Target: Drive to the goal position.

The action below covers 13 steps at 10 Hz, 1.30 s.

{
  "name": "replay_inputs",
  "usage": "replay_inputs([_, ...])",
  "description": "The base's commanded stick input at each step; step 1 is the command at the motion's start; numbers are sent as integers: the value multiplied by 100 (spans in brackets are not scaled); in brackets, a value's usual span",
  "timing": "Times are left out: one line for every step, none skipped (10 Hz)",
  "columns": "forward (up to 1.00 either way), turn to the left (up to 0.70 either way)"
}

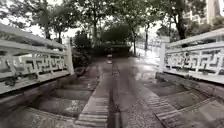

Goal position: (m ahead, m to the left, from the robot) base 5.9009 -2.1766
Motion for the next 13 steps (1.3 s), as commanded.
replay_inputs([64, 2])
replay_inputs([64, 2])
replay_inputs([64, 2])
replay_inputs([64, 2])
replay_inputs([64, 2])
replay_inputs([64, 2])
replay_inputs([64, 2])
replay_inputs([64, 2])
replay_inputs([64, 2])
replay_inputs([64, 2])
replay_inputs([64, 2])
replay_inputs([64, 2])
replay_inputs([64, 2])
